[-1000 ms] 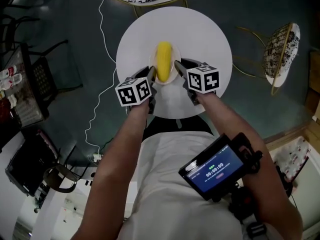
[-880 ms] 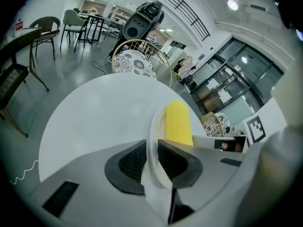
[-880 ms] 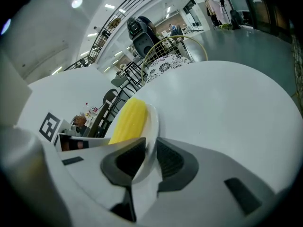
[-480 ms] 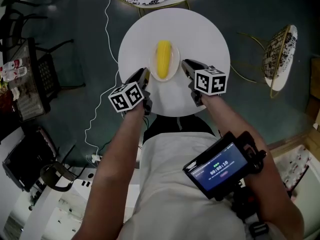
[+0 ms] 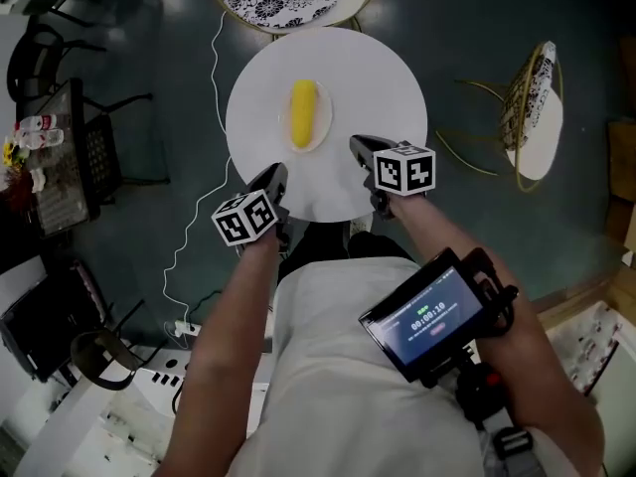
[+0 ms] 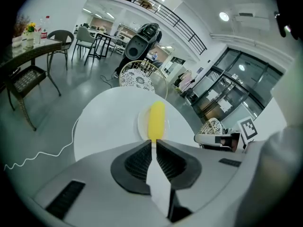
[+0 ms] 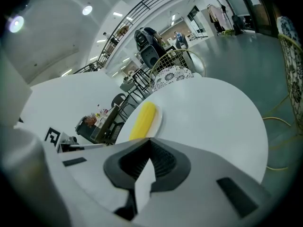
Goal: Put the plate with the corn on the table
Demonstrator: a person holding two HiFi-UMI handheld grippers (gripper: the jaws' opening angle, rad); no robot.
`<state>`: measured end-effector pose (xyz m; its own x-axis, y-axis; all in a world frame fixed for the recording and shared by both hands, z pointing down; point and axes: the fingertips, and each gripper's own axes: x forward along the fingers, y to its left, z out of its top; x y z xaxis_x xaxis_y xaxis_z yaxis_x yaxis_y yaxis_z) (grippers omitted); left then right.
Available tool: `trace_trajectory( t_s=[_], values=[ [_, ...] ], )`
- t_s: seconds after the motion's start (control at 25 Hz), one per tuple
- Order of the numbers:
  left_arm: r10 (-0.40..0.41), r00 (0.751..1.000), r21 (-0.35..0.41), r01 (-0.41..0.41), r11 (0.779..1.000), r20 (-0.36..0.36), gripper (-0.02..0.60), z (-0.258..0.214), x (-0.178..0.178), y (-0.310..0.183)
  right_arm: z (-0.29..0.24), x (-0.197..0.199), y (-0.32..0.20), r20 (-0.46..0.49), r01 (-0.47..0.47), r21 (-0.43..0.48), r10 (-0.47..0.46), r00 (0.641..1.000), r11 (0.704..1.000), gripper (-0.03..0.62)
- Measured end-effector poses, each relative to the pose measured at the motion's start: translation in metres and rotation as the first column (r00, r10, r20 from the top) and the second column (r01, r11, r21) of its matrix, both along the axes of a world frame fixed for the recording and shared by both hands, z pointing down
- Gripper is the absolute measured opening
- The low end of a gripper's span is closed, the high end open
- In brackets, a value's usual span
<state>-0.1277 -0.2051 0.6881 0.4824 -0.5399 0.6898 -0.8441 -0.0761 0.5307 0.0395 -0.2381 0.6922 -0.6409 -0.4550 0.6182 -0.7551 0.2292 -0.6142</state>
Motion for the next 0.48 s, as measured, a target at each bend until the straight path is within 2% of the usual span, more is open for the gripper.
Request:
trace_trajectory(
  t_s=[0.08, 0.28, 0.48],
  values=[
    [-0.010, 1.000, 0.005, 0.010, 1.000, -0.009, 0.008, -0.007, 0.004, 0.015, -0.005, 0.007, 0.011, -0.001, 0.007, 0.007, -0.007, 1.000, 1.000, 0.006],
    [-0.016, 0.998, 0.044, 0.019, 0.999, -0.057, 0.007, -0.028, 0.015, 0.048, -0.019, 0.016, 0.037, 0.011, 0.027, 0.027, -0.027, 1.000, 0.999, 0.006],
    [-0.033, 0.998, 0.081, 0.037, 0.996, -0.055, 0.008, -0.045, 0.022, 0.068, -0.036, 0.018, 0.056, 0.048, 0.055, 0.055, -0.058, 0.997, 0.997, 0.006]
  ],
)
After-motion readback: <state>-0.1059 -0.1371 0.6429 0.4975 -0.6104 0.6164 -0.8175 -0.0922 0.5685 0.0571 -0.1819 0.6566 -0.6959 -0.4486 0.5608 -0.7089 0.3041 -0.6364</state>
